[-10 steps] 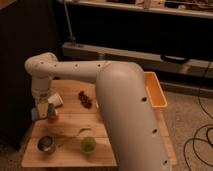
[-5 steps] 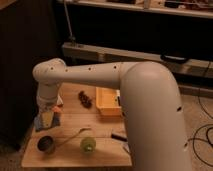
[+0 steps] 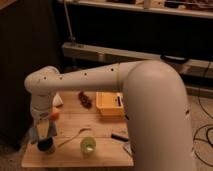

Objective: Place sponge in metal cup

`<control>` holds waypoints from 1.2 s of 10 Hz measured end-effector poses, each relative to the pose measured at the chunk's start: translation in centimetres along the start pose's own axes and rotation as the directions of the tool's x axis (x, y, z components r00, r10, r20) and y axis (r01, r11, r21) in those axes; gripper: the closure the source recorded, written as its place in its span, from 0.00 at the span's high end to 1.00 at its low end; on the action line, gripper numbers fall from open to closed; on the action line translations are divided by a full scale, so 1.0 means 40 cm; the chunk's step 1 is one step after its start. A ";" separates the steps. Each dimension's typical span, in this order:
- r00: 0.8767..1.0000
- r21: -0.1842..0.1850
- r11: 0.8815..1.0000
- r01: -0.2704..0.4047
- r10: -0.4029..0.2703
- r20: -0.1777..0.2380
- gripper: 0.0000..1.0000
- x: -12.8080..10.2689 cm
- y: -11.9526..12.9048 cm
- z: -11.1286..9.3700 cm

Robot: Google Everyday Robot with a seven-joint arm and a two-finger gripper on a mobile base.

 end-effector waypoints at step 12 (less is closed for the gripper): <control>1.000 -0.050 0.999 0.015 -0.015 -0.003 0.00 -0.017 0.040 0.117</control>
